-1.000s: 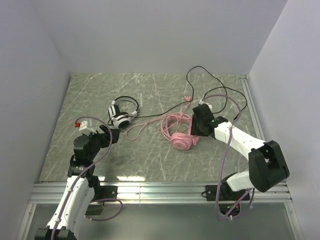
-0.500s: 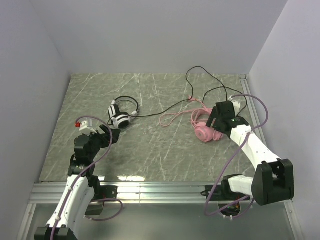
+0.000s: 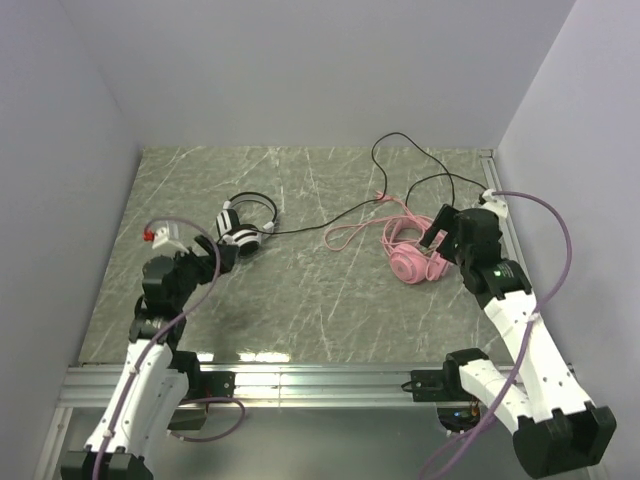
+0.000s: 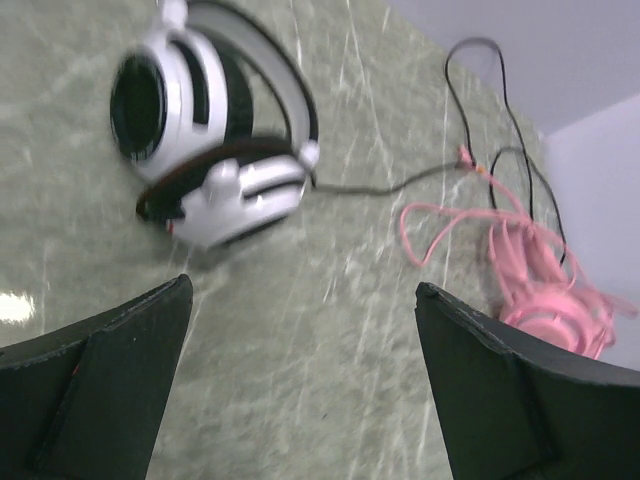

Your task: Wrap the headphones

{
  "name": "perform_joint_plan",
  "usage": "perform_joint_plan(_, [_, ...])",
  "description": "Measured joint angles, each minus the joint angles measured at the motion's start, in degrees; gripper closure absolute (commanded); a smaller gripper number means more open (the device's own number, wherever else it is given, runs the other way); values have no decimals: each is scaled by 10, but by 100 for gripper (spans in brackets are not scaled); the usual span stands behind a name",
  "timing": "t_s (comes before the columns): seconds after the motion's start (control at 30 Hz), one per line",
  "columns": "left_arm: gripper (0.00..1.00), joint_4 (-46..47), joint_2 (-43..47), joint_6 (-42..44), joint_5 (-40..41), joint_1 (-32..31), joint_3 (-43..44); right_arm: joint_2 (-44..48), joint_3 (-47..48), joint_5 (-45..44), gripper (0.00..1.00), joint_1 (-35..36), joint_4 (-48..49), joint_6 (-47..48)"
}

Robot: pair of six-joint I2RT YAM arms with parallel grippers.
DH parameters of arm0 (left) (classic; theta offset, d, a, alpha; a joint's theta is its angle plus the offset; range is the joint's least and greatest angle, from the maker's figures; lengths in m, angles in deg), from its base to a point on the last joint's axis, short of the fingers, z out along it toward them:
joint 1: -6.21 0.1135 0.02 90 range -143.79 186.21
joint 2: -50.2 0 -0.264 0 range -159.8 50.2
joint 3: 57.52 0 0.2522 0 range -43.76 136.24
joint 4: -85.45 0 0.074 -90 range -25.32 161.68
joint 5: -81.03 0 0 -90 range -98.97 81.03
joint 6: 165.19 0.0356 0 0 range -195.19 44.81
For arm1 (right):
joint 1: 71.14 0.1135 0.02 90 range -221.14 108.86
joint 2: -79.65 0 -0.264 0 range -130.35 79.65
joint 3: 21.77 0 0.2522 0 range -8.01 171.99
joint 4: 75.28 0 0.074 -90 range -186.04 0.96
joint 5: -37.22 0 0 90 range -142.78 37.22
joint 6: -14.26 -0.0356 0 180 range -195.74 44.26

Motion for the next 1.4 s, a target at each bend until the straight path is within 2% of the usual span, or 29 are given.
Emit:
perform_joint_plan(0.2, [1, -35, -103, -24, 42, -2, 161, 38, -12, 61, 6, 3, 30, -9])
perform_joint_plan(0.4, [1, -88, -254, -116, 105, 9, 295, 61, -37, 93, 6, 7, 49, -13])
perform_joint_plan(0.53, [1, -130, -362, -138, 102, 44, 365, 69, -37, 93, 6, 8, 58, -9])
perform_joint_plan(0.63, [1, -163, -423, -151, 93, 49, 412, 70, -37, 93, 6, 8, 61, -8])
perform_joint_plan(0.77, [4, -231, -519, -167, 121, 16, 519, 70, -37, 95, 6, 10, 66, -7])
perform_joint_plan(1.0, [7, -303, -615, -201, 174, -74, 656, 64, -38, 102, 6, 10, 90, -7])
perform_joint_plan(1.13, [12, -356, -708, -223, 196, -116, 765, 55, -44, 109, 6, 10, 100, -7])
perform_joint_plan(1.4, [11, -446, -876, -234, 253, -151, 898, 53, -57, 117, 6, 10, 112, -7])
